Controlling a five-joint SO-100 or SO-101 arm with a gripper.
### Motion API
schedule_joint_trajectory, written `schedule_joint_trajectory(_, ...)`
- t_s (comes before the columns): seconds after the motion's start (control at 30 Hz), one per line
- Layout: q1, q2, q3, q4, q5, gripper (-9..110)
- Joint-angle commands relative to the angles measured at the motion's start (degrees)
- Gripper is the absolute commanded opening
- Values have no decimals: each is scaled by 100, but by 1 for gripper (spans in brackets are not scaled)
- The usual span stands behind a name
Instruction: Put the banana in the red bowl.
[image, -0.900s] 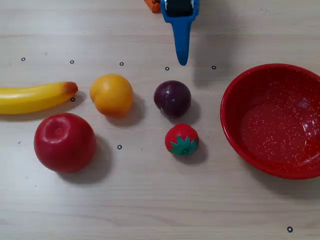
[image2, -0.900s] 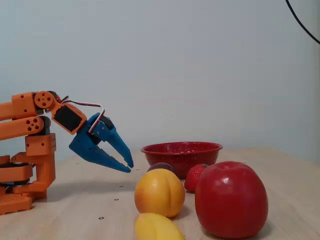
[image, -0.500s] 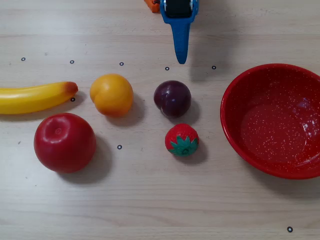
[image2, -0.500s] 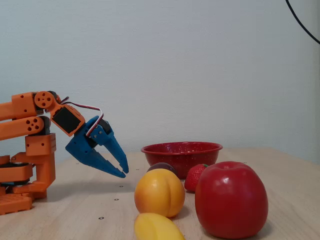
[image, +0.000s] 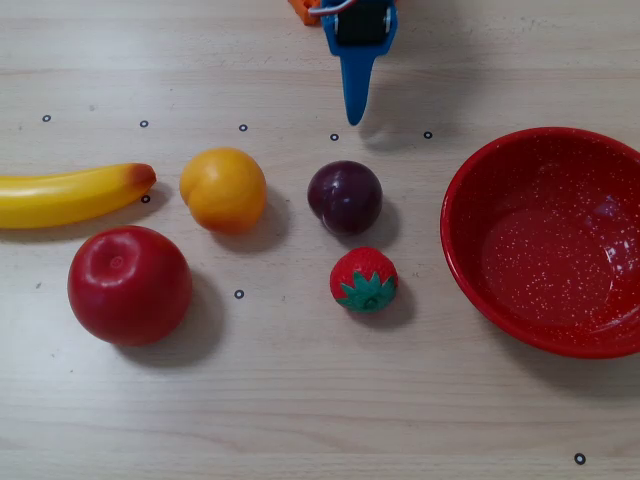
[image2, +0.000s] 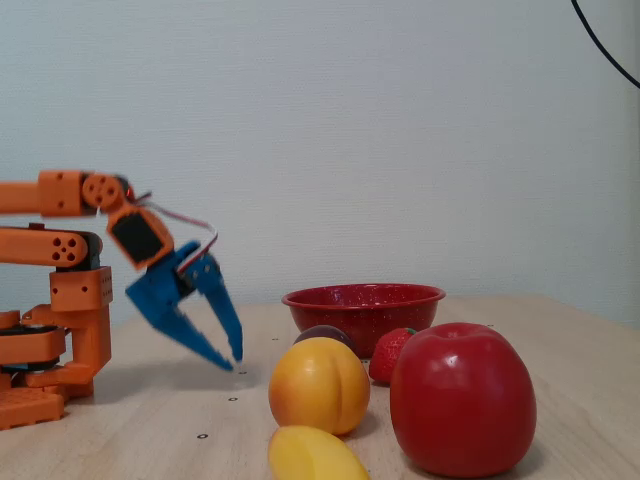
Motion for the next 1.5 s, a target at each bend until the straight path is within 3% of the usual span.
schedule_joint_trajectory(0.0, -246, -308, -1011, 220, 220, 0)
schedule_joint_trajectory(0.6, -1934, -4017, -5757, 2769, 1758, 0)
schedule_joint_trajectory(1.47, -4737, -8728, -11241, 4307, 3691, 0)
